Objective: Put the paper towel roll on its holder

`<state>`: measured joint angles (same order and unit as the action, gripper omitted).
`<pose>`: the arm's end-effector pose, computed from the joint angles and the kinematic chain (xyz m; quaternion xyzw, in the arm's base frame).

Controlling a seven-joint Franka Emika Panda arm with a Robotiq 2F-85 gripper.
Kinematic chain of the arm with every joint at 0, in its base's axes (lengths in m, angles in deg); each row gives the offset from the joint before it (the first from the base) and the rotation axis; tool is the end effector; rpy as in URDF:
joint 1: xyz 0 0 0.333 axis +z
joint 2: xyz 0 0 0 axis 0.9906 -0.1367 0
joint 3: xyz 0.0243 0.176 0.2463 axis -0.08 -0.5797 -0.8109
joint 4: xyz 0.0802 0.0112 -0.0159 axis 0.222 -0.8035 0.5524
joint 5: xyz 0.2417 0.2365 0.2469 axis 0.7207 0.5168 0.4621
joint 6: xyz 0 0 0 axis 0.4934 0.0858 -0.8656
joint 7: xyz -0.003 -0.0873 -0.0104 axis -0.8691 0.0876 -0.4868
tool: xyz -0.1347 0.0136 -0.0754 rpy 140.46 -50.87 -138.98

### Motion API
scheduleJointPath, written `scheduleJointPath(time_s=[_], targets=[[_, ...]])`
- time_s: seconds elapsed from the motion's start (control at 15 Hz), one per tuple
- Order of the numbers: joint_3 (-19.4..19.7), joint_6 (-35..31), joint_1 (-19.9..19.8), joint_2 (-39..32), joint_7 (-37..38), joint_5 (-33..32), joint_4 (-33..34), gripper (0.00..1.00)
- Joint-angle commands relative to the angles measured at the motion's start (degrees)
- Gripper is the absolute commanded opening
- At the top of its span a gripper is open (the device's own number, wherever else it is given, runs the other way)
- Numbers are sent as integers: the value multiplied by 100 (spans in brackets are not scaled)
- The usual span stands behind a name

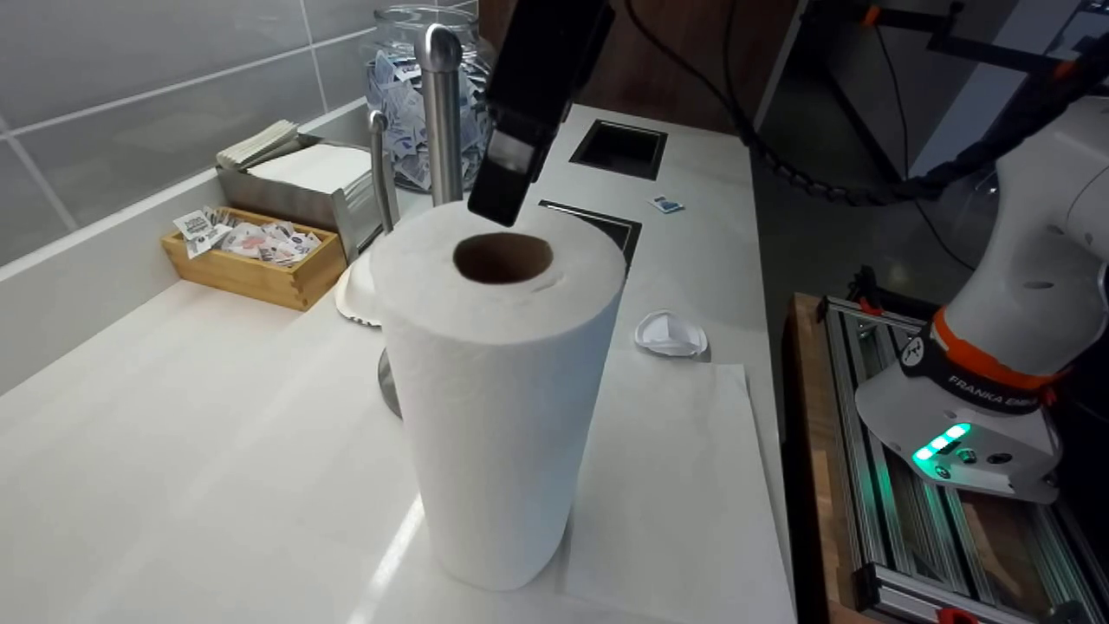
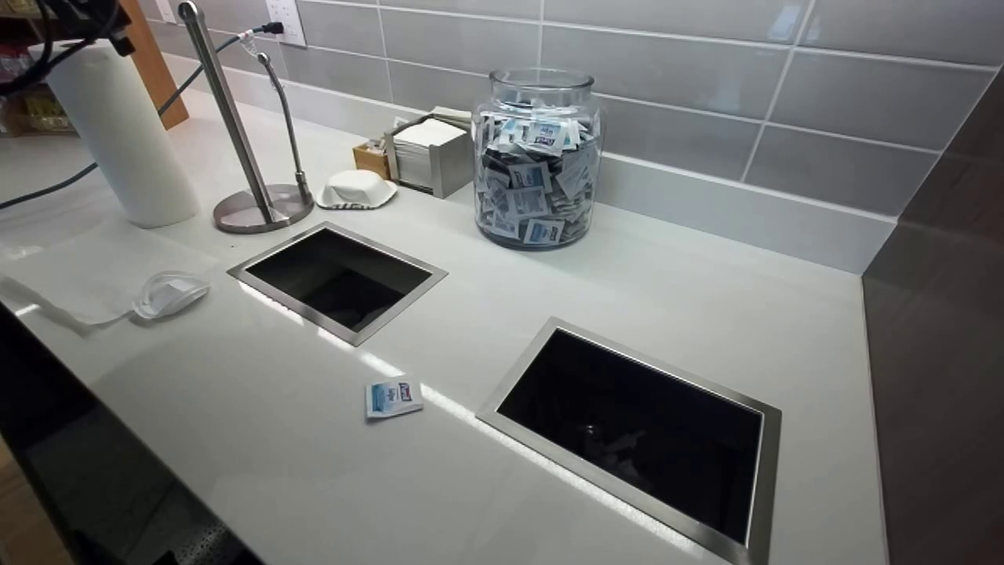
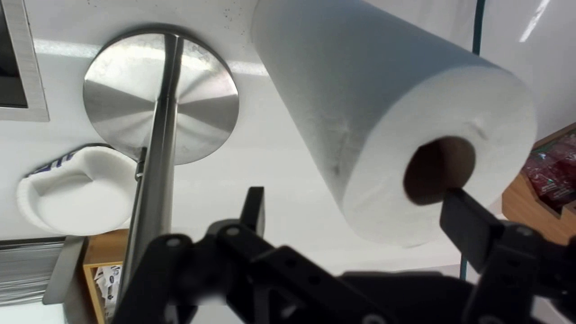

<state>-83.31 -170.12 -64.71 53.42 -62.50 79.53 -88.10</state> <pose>0.4550 0.2805 0.4420 -0.9747 -0.1150 -0.1397 0.1313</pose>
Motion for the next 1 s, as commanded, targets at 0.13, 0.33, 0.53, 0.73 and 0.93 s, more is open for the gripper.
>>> scheduleJointPath(time_s=[0.13,0.33,0.53,0.73,0.93], targets=[[-67,104,7,-207,-114,155,126,87],[-75,125,14,-251,-145,162,120,60],[-85,150,20,-273,-174,168,122,37],[-95,162,26,-250,-196,163,132,13],[-78,316,19,-161,-243,134,194,6]])
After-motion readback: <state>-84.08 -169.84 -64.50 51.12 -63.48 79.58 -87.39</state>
